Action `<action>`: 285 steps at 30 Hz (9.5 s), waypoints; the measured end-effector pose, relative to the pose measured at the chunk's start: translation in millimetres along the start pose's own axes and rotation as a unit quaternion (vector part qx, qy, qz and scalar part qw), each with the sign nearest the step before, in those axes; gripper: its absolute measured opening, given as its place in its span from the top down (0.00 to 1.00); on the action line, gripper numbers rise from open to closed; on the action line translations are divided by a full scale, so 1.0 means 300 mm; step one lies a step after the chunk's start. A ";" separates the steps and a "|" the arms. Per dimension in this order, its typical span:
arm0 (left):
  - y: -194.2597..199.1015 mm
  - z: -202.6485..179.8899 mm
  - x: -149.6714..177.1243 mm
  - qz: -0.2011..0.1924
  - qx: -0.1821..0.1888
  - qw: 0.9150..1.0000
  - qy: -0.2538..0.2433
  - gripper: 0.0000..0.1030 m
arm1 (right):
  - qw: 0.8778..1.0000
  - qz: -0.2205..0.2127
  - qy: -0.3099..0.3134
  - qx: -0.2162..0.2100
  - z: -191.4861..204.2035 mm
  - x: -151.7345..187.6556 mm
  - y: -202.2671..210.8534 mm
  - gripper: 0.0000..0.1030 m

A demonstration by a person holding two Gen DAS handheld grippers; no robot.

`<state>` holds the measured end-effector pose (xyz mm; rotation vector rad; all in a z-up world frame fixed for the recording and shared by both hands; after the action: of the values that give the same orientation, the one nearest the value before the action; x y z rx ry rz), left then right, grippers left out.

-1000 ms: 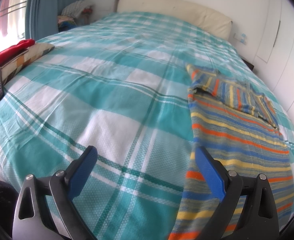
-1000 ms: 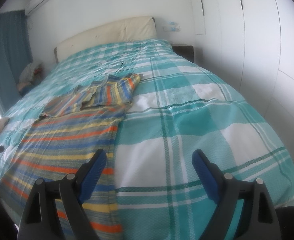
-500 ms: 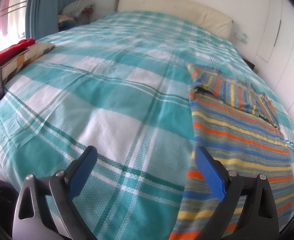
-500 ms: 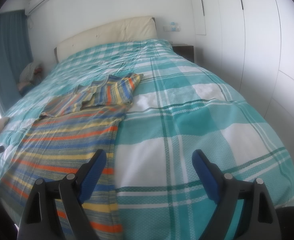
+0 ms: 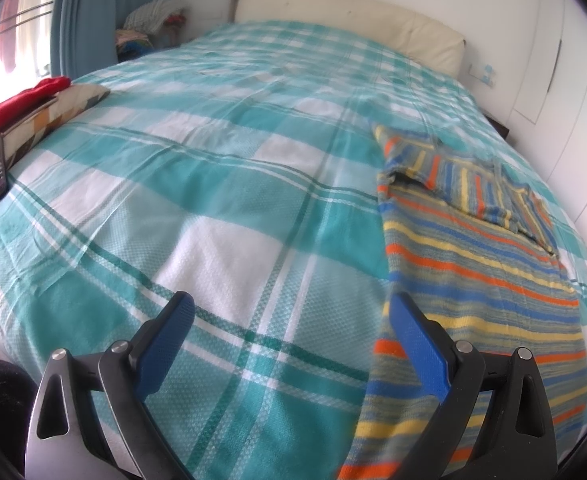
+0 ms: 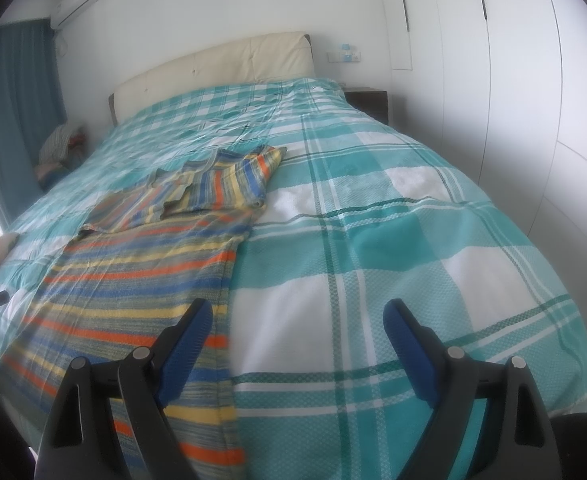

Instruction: Fold small clothes

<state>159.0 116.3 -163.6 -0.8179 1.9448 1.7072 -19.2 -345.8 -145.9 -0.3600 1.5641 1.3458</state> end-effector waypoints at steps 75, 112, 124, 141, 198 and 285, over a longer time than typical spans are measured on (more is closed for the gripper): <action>-0.019 -0.003 0.032 0.016 -0.003 1.000 -0.005 0.04 | 1.000 0.000 0.003 0.000 0.009 0.003 -0.002 0.16; 0.109 -0.180 0.362 0.257 0.078 0.933 -0.240 0.95 | 0.931 0.337 0.068 -0.122 0.170 0.381 0.029 0.94; -0.093 -0.377 -0.315 0.134 0.210 0.962 -0.109 0.95 | 0.969 0.192 0.049 -0.149 0.216 -0.257 -0.166 0.94; -0.549 -0.432 -0.576 0.118 0.161 0.976 -0.087 0.40 | 0.975 0.171 0.032 -0.139 0.262 -0.619 -0.750 0.60; -0.228 -0.313 -0.082 0.047 -0.002 0.988 -0.144 0.11 | 0.996 0.078 0.033 -0.038 0.085 -0.069 -0.349 0.26; -0.330 -0.370 -0.227 0.096 0.109 0.988 -0.053 0.83 | 0.920 0.231 0.099 -0.302 1.304 -0.561 -0.977 0.83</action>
<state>283.2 10.1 -174.5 -0.4662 2.1461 1.5676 465.0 -165.9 -130.0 -0.5335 1.4100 2.2317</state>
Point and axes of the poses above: each gripper's, at about its wrist camera, not at the fingertips, and y roughly against the way its jaws point, z to its left, x to its underside, the point moved 10 cm from there along -y, roughly the way its jaws point, and after that the axes turned 3 degrees about z, right-handed, at the moved point
